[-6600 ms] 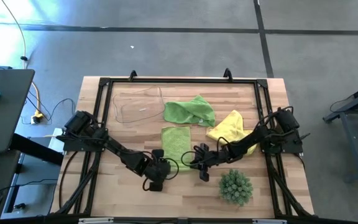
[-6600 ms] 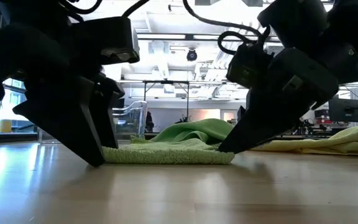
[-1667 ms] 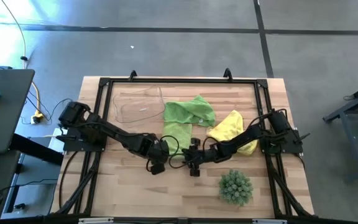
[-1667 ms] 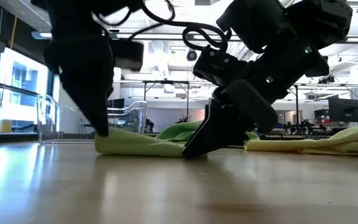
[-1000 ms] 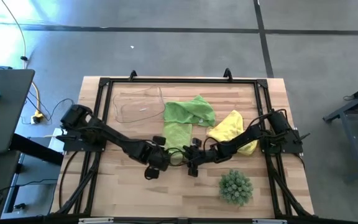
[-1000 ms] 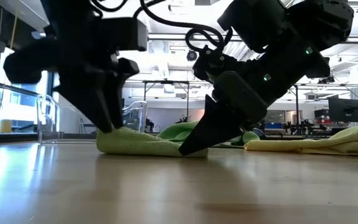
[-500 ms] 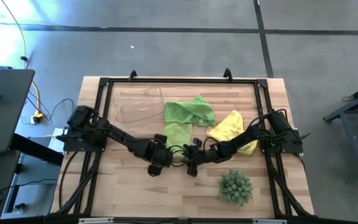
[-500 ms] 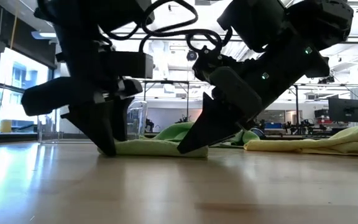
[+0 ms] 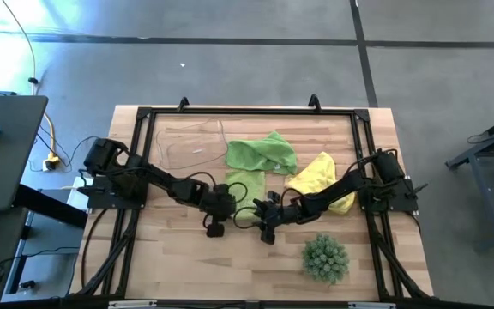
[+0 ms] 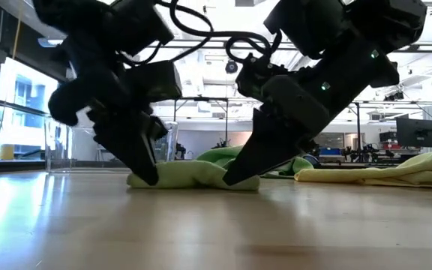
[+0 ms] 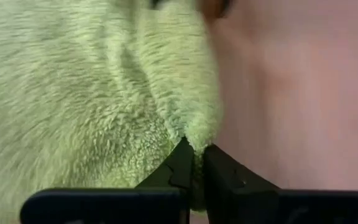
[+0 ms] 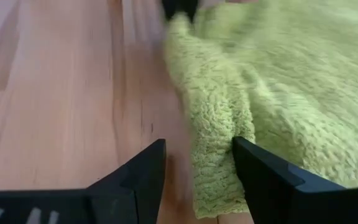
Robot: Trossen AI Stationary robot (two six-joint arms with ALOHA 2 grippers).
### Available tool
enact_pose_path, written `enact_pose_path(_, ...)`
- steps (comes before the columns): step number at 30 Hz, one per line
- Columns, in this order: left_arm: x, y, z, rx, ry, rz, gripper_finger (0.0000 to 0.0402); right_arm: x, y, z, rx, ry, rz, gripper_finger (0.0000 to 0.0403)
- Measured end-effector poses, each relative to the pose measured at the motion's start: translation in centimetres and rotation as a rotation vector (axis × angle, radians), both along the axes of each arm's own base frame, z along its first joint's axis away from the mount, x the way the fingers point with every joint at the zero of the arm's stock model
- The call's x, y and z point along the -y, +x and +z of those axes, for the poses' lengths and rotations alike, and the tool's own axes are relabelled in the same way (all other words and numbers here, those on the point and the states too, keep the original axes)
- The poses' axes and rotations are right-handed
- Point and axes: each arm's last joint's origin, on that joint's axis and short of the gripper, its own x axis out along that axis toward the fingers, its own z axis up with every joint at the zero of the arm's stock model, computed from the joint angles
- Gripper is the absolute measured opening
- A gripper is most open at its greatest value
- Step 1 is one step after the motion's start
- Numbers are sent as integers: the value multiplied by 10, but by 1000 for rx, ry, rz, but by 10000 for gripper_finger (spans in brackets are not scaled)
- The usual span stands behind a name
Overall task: Roll microfiber towels into tight, uniform cylinder then place into a basket
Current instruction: Roll the light green towel
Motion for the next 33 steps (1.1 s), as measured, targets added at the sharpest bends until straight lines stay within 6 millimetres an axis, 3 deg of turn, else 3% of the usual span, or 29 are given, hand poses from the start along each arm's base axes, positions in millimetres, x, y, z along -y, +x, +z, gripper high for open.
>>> enact_pose_path(9, -11, -12, -11, 18, -309, 169, 8, 5, -3, 8, -33, -23, 90, 180)
enact_pose_path(23, -12, -14, -12, 13, -348, 252, 8, 13, -1, 9, -36, -303, 354, 176)
enact_pose_path(27, -12, -14, -12, 14, -345, 254, 8, 13, -1, 2, -52, -281, 326, 135)
enact_pose_path(33, -12, -14, -12, 16, -343, 255, 11, 22, 2, 1, -60, -148, 224, 29)
